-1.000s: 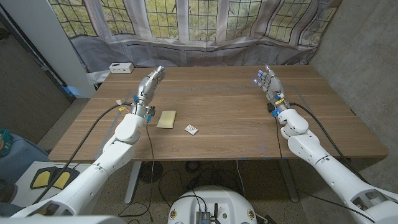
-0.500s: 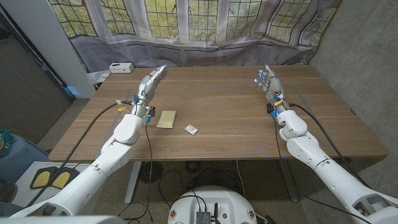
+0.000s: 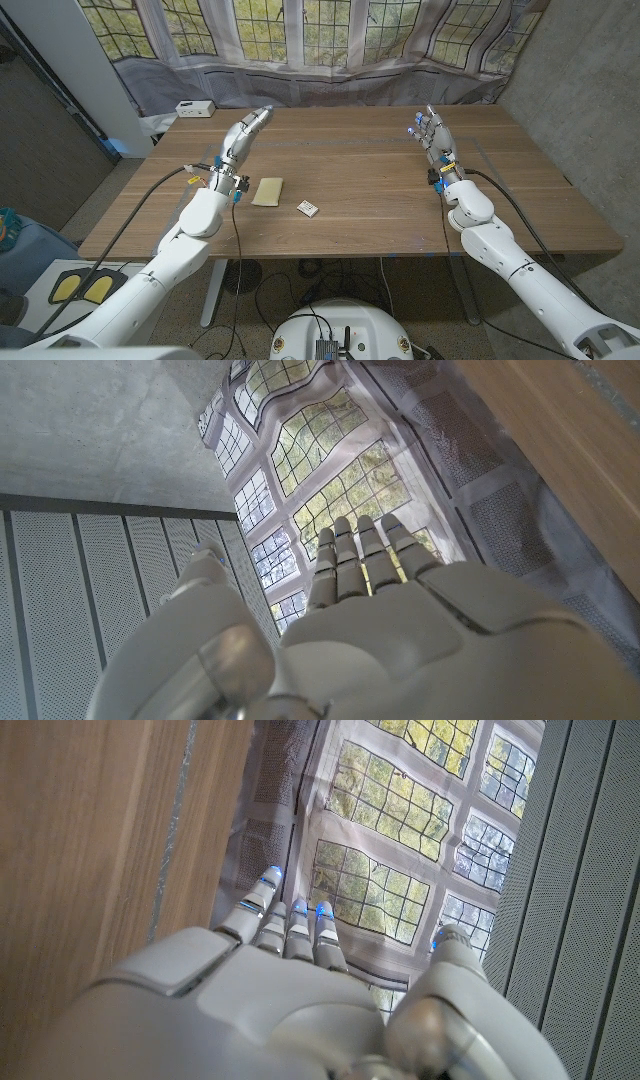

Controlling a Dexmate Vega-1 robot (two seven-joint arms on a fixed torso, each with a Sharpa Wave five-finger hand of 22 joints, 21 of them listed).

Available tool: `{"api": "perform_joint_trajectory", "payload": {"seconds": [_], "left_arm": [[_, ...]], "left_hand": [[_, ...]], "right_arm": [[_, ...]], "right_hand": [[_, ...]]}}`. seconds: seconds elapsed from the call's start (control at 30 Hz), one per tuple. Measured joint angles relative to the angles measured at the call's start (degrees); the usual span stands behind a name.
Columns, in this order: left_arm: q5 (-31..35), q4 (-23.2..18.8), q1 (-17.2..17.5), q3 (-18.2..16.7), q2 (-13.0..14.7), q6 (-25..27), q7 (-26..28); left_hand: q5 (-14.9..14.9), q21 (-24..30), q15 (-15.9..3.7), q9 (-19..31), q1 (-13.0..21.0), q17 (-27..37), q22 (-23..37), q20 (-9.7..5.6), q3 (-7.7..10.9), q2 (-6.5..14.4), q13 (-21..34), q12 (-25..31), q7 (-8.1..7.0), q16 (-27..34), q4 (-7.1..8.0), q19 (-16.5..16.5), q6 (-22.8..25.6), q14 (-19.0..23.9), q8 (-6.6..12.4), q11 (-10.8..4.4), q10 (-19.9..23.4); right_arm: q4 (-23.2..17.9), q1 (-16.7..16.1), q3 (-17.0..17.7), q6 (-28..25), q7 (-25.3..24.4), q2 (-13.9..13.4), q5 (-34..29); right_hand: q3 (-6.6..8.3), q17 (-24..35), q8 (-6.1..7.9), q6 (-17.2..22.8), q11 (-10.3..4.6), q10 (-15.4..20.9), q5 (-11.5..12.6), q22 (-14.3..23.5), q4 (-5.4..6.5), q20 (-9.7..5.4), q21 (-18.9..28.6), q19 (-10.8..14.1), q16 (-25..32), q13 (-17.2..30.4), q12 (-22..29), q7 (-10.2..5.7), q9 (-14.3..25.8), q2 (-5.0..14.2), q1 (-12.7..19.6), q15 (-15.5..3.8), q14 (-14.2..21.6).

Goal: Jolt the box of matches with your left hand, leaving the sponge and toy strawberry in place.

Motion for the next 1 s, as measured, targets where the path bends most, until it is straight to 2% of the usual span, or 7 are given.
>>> {"api": "perform_joint_trajectory", "payload": {"seconds": [0.3,1.0], "left_arm": [[4.3,-2.7,2.8,-2.0,1.6,-0.6,1.7],[16.5,-5.7,7.3,-6.9,4.5,-1.7,6.4]], "left_hand": [[0.0,-0.3,-0.31,0.0,1.1,0.0,0.0,0.0,0.49,0.3,0.0,0.0,-0.08,-0.3,-0.49,0.0,0.8,0.3,0.0,0.27,0.3],[-0.2,-1.0,-0.85,0.0,3.0,-0.1,0.0,0.45,1.76,0.4,0.3,-0.3,-0.62,-0.9,-1.76,-0.5,2.0,0.8,0.0,-0.82,1.4]], "right_arm": [[-2.6,-1.5,0.0,-0.2,-1.2,-0.1,-0.5],[-7.5,-5.3,0.0,-0.3,-6.2,0.5,-4.0]], "right_hand": [[0.0,0.0,0.0,0.0,0.0,0.0,0.0,0.0,0.0,0.0,0.0,0.0,0.0,0.0,0.0,0.0,0.0,0.0,0.0,0.0,0.0],[0.0,0.0,-0.24,0.0,-0.22,0.2,0.0,0.0,0.0,0.0,0.0,0.0,0.0,0.0,0.0,0.0,0.0,0.0,0.0,0.21,0.2]]}}
